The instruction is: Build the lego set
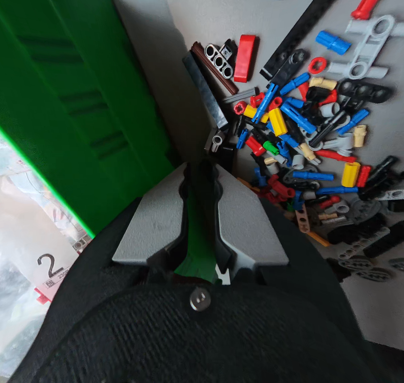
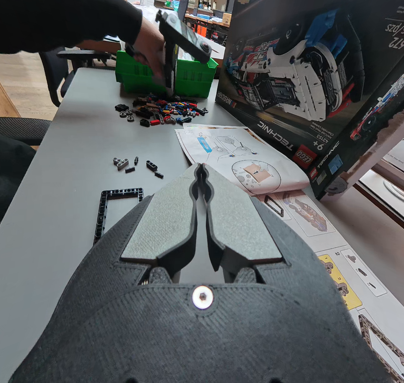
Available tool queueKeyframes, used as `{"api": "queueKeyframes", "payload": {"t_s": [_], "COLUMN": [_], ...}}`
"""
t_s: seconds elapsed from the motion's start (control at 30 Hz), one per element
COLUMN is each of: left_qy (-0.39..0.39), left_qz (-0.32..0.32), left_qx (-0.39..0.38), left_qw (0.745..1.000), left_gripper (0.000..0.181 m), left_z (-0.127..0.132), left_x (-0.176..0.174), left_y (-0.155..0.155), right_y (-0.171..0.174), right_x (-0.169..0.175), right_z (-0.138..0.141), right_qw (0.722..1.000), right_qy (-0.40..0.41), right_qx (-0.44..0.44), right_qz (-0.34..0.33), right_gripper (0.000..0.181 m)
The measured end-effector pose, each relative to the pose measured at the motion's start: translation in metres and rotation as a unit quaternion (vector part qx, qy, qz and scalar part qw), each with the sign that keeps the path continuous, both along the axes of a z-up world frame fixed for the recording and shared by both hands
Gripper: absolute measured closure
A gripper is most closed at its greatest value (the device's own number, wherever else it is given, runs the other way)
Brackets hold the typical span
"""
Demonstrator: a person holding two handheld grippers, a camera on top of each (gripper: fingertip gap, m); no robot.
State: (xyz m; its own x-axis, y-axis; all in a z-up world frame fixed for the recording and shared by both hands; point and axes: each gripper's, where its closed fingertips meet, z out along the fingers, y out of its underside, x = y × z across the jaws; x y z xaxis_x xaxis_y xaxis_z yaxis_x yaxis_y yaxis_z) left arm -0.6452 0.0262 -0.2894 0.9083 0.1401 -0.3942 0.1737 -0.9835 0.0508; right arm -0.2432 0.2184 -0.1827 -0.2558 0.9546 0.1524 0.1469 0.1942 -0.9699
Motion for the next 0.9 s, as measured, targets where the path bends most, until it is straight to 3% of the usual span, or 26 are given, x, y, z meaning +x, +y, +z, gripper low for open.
{"api": "queueKeyframes", "payload": {"t_s": [0.13, 0.67, 0.9], "left_qy": [-0.008, -0.016, -0.036], "left_qz": [0.009, -0.004, 0.015], "left_qx": [-0.008, -0.029, -0.042], "left_qw": [1.0, 0.999, 0.998], "left_gripper": [0.172, 0.146, 0.151], "left_z": [-0.003, 0.003, 0.0], "left_x": [-0.001, 0.004, 0.01], "left_y": [-0.002, -0.003, -0.006], "right_y": [-0.001, -0.004, -0.005], "right_x": [0.001, 0.001, 0.001], "right_z": [0.003, 0.004, 0.005], "right_qw": [1.0, 1.0, 1.0], "right_qy": [0.005, 0.007, 0.008], "right_qx": [0.0, 0.0, 0.001], "right_qz": [0.001, 0.005, 0.006], "right_gripper": [0.181, 0.181, 0.181]}}
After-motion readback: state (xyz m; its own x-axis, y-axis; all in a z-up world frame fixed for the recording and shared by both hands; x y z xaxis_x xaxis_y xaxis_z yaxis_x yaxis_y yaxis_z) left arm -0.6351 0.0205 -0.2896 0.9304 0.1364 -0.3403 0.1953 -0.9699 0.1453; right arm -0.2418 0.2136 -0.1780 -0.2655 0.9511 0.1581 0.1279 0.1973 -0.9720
